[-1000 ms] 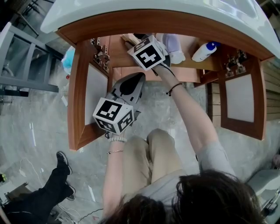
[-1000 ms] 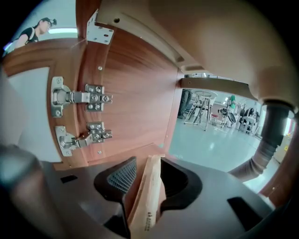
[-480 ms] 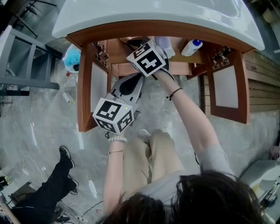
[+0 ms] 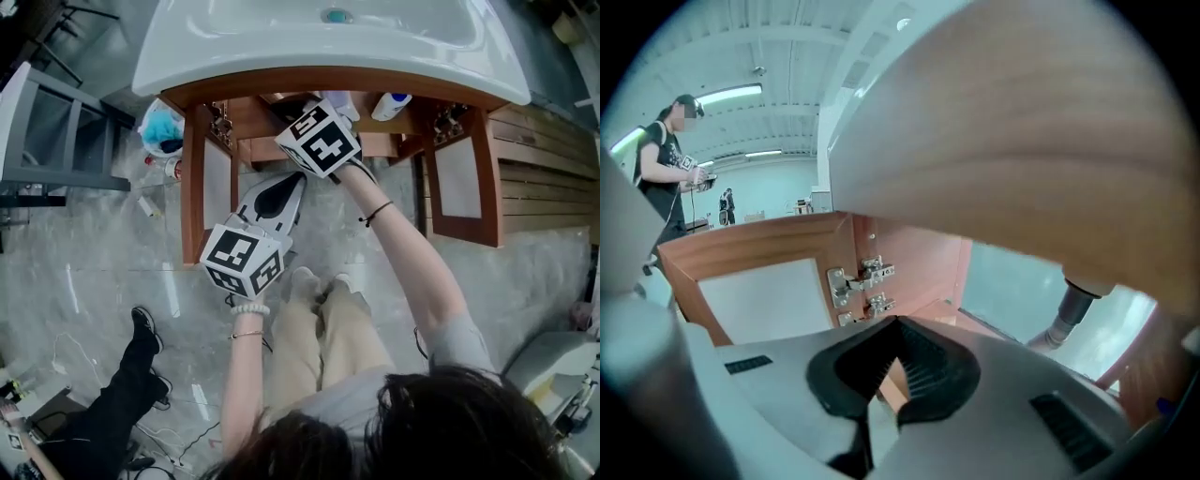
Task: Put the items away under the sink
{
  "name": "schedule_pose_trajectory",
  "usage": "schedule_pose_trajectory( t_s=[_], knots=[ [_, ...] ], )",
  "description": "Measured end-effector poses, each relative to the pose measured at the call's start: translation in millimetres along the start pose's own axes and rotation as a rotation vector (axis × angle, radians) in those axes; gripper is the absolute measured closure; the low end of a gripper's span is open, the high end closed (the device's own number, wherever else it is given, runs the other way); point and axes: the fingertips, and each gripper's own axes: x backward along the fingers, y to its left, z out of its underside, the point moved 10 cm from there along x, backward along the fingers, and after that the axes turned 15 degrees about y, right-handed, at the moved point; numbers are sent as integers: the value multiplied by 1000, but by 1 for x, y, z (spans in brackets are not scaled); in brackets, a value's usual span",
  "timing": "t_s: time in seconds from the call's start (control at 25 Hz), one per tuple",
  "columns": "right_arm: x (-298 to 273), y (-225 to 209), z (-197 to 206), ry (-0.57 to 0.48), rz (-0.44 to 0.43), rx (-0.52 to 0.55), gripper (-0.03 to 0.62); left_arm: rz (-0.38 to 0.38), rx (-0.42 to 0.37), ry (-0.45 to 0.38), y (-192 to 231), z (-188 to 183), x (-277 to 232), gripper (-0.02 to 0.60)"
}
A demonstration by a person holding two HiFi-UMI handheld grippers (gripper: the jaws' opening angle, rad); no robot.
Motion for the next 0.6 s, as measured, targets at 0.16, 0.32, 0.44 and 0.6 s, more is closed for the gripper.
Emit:
schedule_pose_trajectory(
  t_s=[0.16,0.32,0.44,0.6],
  knots=[
    [27,8,-5,-9,-38,-38,579,-4,7,19,-13,-14,17,583],
    [55,15,-12,-28,-71,-71,579,-11,10,31,-25,-29,34,584],
    [77,18,-19,-51,-91,-94,579,-20,20,35,-33,-39,47,583],
    [106,22,-28,-91,-116,-115,579,-42,43,23,-41,-50,63,584]
  ],
)
